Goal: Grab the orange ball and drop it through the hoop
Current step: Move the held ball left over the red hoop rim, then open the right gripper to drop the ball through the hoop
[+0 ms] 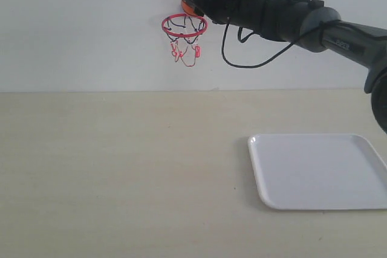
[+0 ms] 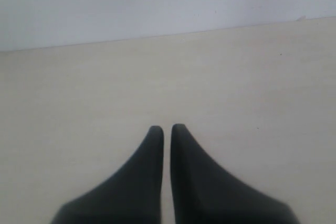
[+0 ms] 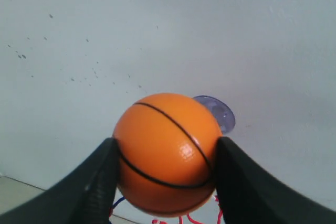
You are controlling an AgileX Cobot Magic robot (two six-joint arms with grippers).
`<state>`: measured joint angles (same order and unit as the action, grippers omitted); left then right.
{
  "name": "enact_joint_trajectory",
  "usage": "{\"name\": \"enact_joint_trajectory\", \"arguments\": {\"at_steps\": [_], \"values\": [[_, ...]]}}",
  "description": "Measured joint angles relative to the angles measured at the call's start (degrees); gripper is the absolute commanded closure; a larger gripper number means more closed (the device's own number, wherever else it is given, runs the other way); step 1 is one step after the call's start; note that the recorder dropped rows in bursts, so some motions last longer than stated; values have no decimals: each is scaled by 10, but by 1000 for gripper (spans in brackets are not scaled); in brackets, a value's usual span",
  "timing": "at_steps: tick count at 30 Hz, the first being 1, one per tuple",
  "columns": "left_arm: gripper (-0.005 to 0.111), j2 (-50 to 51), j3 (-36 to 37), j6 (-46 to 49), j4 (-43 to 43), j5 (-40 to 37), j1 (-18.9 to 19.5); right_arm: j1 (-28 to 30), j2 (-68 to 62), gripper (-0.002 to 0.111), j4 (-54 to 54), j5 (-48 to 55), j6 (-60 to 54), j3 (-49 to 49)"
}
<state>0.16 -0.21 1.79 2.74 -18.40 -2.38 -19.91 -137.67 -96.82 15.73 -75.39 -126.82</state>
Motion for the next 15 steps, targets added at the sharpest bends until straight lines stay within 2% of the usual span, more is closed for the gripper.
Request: {"name": "enact_joint_trajectory", "arguments": {"at_steps": [2,3,4,6,8,15], "values": [[103,0,0,0,0,0,0,0,0,106,0,0,-1,0],[103,0,0,0,0,0,0,0,0,99,0,5,-1,0],[103,0,0,0,0,0,0,0,0,90,0,13,-1,0],[103,0,0,0,0,0,0,0,0,60,0,22,-2,0],[103,0,0,0,0,0,0,0,0,42,0,20,2,0],[103,0,0,0,0,0,0,-1,0,41,0,-26,19,0]]}}
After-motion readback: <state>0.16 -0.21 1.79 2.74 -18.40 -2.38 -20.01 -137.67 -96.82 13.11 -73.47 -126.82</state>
